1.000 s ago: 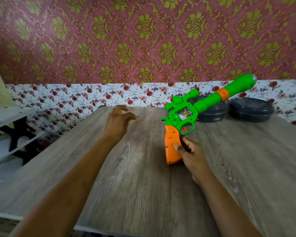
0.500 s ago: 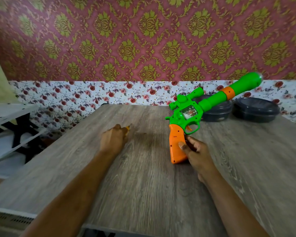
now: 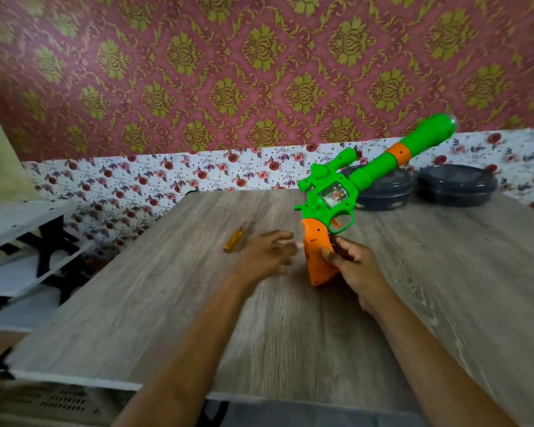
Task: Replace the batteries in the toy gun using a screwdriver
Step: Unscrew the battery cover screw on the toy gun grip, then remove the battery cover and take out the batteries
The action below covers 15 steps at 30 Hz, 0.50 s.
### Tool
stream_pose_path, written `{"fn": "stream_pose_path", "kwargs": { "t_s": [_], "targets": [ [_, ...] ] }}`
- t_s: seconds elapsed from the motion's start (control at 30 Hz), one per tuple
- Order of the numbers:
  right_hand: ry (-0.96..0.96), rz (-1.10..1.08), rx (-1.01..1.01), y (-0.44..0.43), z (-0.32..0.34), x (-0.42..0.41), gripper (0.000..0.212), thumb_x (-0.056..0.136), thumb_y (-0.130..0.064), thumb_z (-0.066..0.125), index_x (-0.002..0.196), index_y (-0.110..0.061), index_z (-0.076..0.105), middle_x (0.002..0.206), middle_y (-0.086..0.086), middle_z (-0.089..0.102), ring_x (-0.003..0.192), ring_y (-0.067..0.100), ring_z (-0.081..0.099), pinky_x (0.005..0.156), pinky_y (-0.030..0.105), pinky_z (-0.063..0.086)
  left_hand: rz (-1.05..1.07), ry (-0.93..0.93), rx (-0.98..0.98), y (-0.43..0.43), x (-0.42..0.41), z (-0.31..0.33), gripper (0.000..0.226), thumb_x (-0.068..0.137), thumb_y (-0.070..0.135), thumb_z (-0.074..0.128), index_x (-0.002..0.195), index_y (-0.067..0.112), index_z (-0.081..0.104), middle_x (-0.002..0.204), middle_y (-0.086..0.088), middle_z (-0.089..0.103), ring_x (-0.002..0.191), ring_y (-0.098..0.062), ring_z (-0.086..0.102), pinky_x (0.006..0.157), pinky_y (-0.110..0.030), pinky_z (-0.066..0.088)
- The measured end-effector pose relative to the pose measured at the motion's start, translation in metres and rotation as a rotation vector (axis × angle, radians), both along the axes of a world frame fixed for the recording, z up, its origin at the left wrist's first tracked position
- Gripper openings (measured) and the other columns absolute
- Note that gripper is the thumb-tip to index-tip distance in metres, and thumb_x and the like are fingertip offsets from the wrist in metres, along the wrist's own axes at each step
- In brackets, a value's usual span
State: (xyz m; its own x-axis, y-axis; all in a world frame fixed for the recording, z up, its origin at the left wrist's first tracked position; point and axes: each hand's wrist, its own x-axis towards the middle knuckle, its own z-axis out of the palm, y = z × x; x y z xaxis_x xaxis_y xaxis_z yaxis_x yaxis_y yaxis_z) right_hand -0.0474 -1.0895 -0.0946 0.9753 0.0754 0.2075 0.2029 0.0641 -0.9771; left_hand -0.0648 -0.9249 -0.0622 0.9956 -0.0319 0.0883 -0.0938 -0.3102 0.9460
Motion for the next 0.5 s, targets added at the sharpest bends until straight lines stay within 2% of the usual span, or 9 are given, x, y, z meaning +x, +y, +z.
{"fn": "stream_pose_path", "kwargs": {
  "t_s": [0.1, 0.23, 0.33, 0.4, 0.47, 0.5],
  "targets": [
    [-0.005, 0.039, 0.021, -0.001, 0.001, -0.005, 0.035, 0.089, -0.003, 0.056, 0.119, -0.022, 0.057, 0.106, -0.003, 0.065, 0.091, 0.006, 0.06, 0.079, 0.012, 0.049, -0.104, 0.072, -0.126, -0.02, -0.003, -0.01, 0.033, 0.089, 0.019, 0.063, 0.122, 0.018, 0.057, 0.108, -0.008, 0.065, 0.086, -0.014, 0.065, 0.07, -0.025, 0.057],
    [0.036, 0.098, 0.052, -0.002, 0.002, -0.003, 0.033, 0.088, -0.001, 0.056, 0.117, -0.016, 0.06, 0.109, 0.004, 0.066, 0.1, 0.014, 0.059, 0.094, 0.027, 0.045, -0.094, -0.014, -0.2, -0.017, -0.002, -0.017, 0.033, 0.087, 0.015, 0.065, 0.119, 0.02, 0.057, 0.105, -0.005, 0.067, 0.089, -0.012, 0.066, 0.072, -0.027, 0.058],
    [0.104, 0.167, 0.227, 0.0, 0.0, 0.001, 0.028, 0.083, -0.003, 0.058, 0.109, -0.01, 0.064, 0.093, 0.0, 0.071, 0.089, 0.012, 0.062, 0.084, 0.025, 0.049, -0.136, -0.035, -0.233, -0.012, -0.002, -0.019, 0.032, 0.088, 0.012, 0.063, 0.118, 0.02, 0.056, 0.105, -0.004, 0.067, 0.089, -0.012, 0.066, 0.07, -0.024, 0.058],
    [0.118, 0.19, 0.333, -0.001, 0.0, 0.003, 0.025, 0.08, -0.006, 0.058, 0.103, -0.015, 0.063, 0.087, -0.004, 0.072, 0.082, 0.01, 0.065, 0.077, 0.025, 0.053, -0.17, -0.036, -0.22, -0.012, -0.002, -0.02, 0.032, 0.087, 0.014, 0.064, 0.117, 0.024, 0.057, 0.107, -0.002, 0.068, 0.093, -0.013, 0.067, 0.071, -0.025, 0.058],
    [0.09, 0.167, 0.337, -0.003, -0.001, 0.006, 0.021, 0.082, -0.007, 0.06, 0.099, -0.018, 0.063, 0.09, -0.002, 0.071, 0.086, 0.013, 0.065, 0.082, 0.031, 0.052, -0.186, -0.045, -0.18, -0.013, 0.0, -0.022, 0.031, 0.086, 0.018, 0.066, 0.114, 0.03, 0.058, 0.107, 0.001, 0.07, 0.096, -0.013, 0.067, 0.073, -0.025, 0.057],
    [0.07, 0.152, 0.328, -0.004, -0.001, 0.006, 0.02, 0.079, -0.015, 0.066, 0.098, -0.019, 0.064, 0.093, -0.001, 0.071, 0.09, 0.016, 0.065, 0.085, 0.034, 0.052, -0.19, -0.05, -0.169, -0.014, -0.001, -0.022, 0.03, 0.086, 0.019, 0.065, 0.112, 0.032, 0.058, 0.105, 0.004, 0.07, 0.095, -0.011, 0.067, 0.072, -0.024, 0.057]
  ]
}}
